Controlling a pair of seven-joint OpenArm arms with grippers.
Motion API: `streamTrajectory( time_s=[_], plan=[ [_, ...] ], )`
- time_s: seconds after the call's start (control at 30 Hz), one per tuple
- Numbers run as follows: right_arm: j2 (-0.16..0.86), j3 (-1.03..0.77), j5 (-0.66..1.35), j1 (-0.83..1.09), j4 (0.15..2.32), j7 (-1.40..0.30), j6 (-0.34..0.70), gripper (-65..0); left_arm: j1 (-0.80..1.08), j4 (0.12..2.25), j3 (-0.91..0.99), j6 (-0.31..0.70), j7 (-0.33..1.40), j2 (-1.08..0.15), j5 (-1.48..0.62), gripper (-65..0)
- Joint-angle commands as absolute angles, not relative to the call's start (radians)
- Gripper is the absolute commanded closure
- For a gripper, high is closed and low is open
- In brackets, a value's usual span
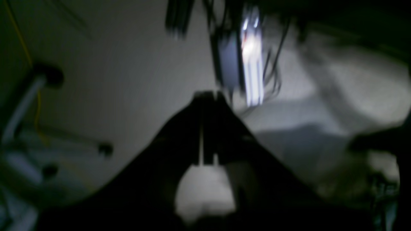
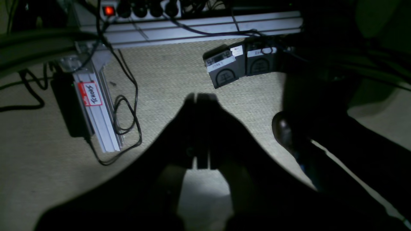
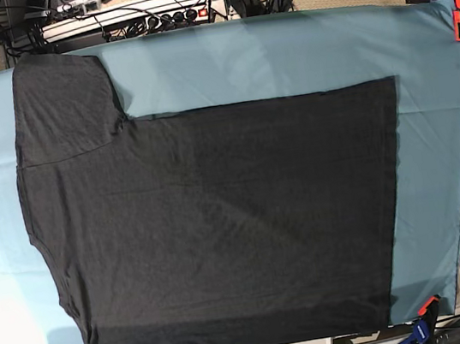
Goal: Fold the T-shirt properly
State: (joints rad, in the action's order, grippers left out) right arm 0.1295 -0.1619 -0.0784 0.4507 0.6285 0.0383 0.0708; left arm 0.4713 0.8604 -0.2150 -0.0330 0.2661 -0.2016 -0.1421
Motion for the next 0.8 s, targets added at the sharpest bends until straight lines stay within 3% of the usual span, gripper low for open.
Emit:
streamTrajectory(
  time_s=[0.0,0.27,0.6,0.77],
  plan=[
    [0.139,-0.163,-0.075,0.473,0.662,0.054,0.066,0.0,0.493,0.904,-0.217,-0.031,0.249,-0.212,-0.144,-1.6],
    [0.145,-0.163,-0.075,0.616,0.888,0.037,0.066,0.0,0.611,1.134,-0.066,-0.017,0.307,-0.266,-0.155,-1.6],
    [0.2,-0.168,0.016,0.883,1.291,0.026,0.064,0.0,0.897,1.53,0.205,0.201,0.392,-0.366,-0.341,-1.6],
    [0.216,-0.185,0.078,1.019,1.497,0.014,0.064,0.0,1.039,1.729,0.366,0.427,0.477,-0.377,-0.486,-1.6]
  ],
)
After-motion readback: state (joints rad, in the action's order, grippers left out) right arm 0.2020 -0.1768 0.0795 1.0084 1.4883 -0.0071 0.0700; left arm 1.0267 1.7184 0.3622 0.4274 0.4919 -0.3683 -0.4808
